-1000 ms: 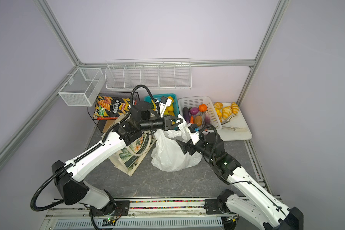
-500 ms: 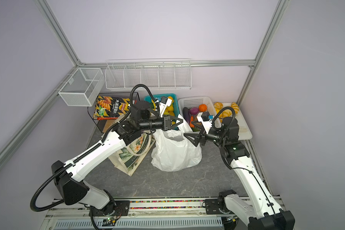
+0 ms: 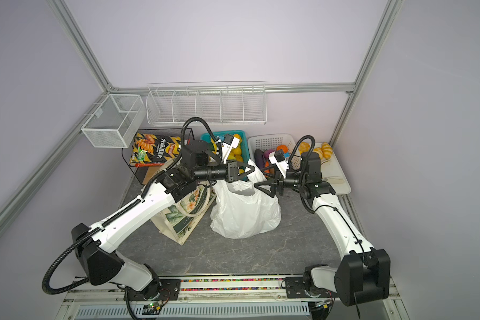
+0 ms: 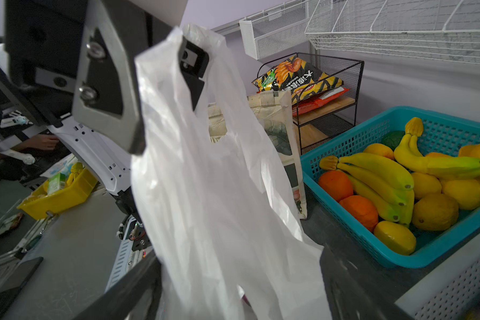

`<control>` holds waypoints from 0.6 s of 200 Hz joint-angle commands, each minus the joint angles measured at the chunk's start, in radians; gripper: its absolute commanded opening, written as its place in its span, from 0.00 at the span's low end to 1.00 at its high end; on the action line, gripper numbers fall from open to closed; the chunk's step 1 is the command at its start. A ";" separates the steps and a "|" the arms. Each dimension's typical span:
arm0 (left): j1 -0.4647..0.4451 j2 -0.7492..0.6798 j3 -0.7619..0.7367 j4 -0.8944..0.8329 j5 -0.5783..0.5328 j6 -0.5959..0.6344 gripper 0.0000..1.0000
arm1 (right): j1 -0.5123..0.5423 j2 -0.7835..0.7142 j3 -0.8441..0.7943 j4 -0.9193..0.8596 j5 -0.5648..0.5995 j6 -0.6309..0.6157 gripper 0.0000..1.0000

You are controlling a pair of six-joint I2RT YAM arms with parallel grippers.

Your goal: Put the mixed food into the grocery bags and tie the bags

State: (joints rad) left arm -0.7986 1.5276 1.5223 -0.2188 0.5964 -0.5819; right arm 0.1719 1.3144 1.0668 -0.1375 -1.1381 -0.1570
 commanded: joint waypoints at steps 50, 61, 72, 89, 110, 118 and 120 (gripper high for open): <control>0.004 0.002 0.045 -0.009 0.008 0.028 0.00 | 0.010 0.040 0.015 0.024 -0.061 -0.022 0.35; 0.004 -0.001 0.045 -0.012 -0.001 0.036 0.00 | 0.008 0.037 0.008 0.027 -0.047 -0.019 0.31; 0.004 -0.008 0.046 -0.022 -0.012 0.054 0.00 | 0.005 0.036 0.002 0.034 -0.037 -0.014 0.27; 0.004 -0.028 0.047 -0.050 -0.037 0.100 0.20 | 0.002 0.036 -0.005 0.039 -0.007 -0.005 0.20; 0.004 -0.072 0.034 -0.082 -0.087 0.170 0.41 | -0.003 0.028 -0.011 0.044 0.019 0.004 0.13; 0.004 -0.096 0.025 -0.091 -0.102 0.201 0.46 | -0.004 0.027 -0.015 0.052 0.029 0.010 0.11; 0.004 -0.102 0.021 -0.092 -0.106 0.208 0.48 | -0.004 0.026 -0.016 0.052 0.032 0.012 0.11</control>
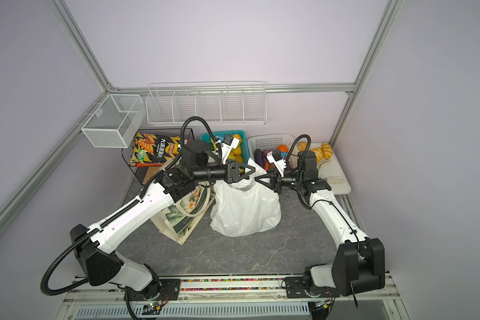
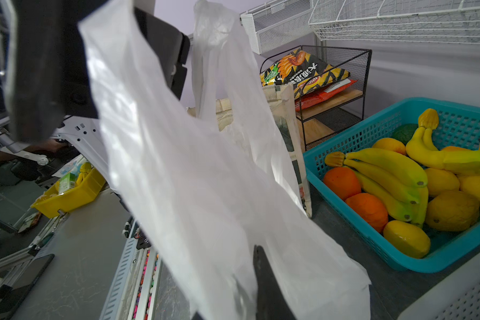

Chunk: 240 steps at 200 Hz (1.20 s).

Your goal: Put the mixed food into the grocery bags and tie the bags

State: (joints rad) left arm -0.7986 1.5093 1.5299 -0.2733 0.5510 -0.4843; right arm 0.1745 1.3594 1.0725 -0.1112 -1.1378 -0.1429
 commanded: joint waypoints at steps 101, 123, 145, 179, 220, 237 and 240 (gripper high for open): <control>0.168 -0.502 -0.518 0.140 -0.470 0.191 0.88 | -0.010 -0.032 -0.026 0.033 0.099 0.025 0.06; 0.200 -0.462 -0.541 0.220 -0.414 0.241 0.91 | -0.010 -0.032 -0.025 0.031 0.105 0.025 0.06; 0.200 -0.404 -0.527 0.278 -0.369 0.312 0.93 | -0.010 -0.027 -0.017 0.027 0.105 0.026 0.06; 0.200 -0.320 -0.461 0.267 -0.343 0.380 0.95 | -0.010 -0.028 -0.015 0.023 0.111 0.021 0.06; 0.200 -0.252 -0.422 0.266 -0.309 0.418 0.99 | -0.010 -0.023 -0.014 0.022 0.121 0.020 0.06; 0.200 -0.225 -0.411 0.268 -0.271 0.426 1.00 | -0.010 -0.024 -0.013 0.017 0.123 0.018 0.06; 0.199 -0.222 -0.410 0.271 -0.263 0.427 1.00 | -0.010 -0.024 -0.013 0.017 0.125 0.018 0.06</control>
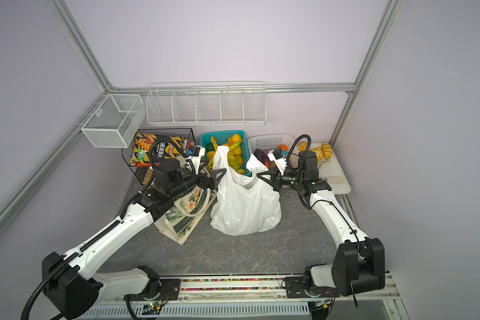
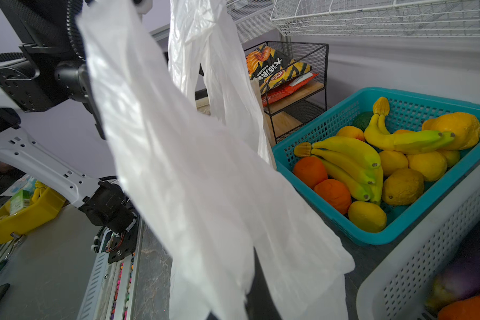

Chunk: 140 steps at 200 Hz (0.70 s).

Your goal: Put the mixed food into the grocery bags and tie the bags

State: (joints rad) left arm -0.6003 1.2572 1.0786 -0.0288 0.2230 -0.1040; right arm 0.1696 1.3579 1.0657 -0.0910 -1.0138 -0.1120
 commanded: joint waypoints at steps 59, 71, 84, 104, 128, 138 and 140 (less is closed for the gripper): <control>0.004 0.081 0.055 0.067 0.170 0.027 0.99 | -0.005 -0.024 -0.009 -0.007 0.012 -0.016 0.06; 0.005 0.081 0.044 0.077 0.154 0.031 0.99 | -0.005 -0.024 -0.009 -0.008 0.012 -0.015 0.06; 0.005 0.081 0.026 0.099 0.138 0.042 0.91 | -0.005 -0.025 -0.009 -0.009 0.014 -0.016 0.06; 0.004 0.085 -0.001 0.143 0.131 0.064 0.73 | -0.005 -0.027 -0.010 -0.006 0.015 -0.013 0.06; 0.005 0.085 -0.009 0.155 0.166 0.087 0.53 | -0.005 -0.027 -0.012 -0.001 0.036 0.009 0.06; 0.005 0.085 -0.009 0.141 0.190 0.108 0.42 | -0.005 -0.025 -0.012 0.004 0.053 0.032 0.06; 0.005 0.085 -0.008 0.137 0.194 0.113 0.40 | -0.005 -0.025 -0.013 0.006 0.057 0.038 0.06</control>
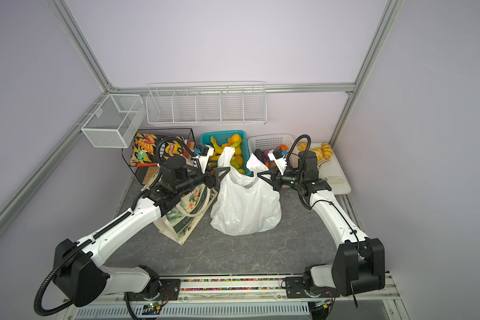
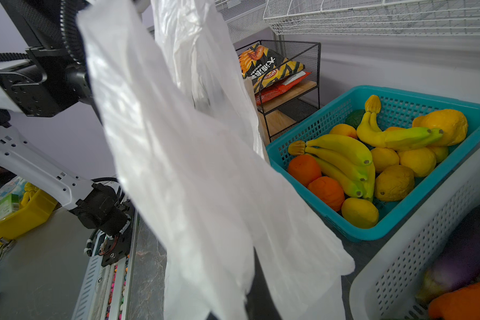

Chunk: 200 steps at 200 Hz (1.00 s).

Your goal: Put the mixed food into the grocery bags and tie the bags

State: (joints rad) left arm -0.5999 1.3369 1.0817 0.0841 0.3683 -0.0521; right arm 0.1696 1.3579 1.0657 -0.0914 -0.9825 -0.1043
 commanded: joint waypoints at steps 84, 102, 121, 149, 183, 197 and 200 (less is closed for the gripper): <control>-0.114 0.060 0.144 -0.325 -0.009 0.360 0.00 | 0.030 -0.016 -0.016 -0.008 0.156 0.161 0.07; -0.125 0.072 0.178 -0.366 -0.040 0.373 0.00 | 0.030 -0.019 -0.013 -0.032 0.184 0.162 0.07; -0.149 0.079 0.210 -0.409 -0.090 0.419 0.00 | 0.030 -0.010 -0.001 -0.062 0.194 0.156 0.08; -0.196 0.117 0.281 -0.521 -0.225 0.508 0.00 | 0.030 -0.009 -0.006 -0.060 0.176 0.138 0.12; -0.243 0.189 0.378 -0.624 -0.305 0.574 0.00 | 0.030 -0.011 -0.020 -0.020 0.151 0.130 0.15; -0.250 0.213 0.408 -0.639 -0.291 0.578 0.00 | 0.030 -0.008 -0.031 0.010 0.138 0.132 0.17; -0.251 0.216 0.414 -0.640 -0.288 0.577 0.00 | 0.029 -0.009 -0.033 0.013 0.140 0.134 0.17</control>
State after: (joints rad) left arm -0.8368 1.5146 1.4422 -0.4576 0.1184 0.4603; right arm 0.1982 1.3579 1.0508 -0.1287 -0.8108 0.0448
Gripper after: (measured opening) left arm 0.047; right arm 0.164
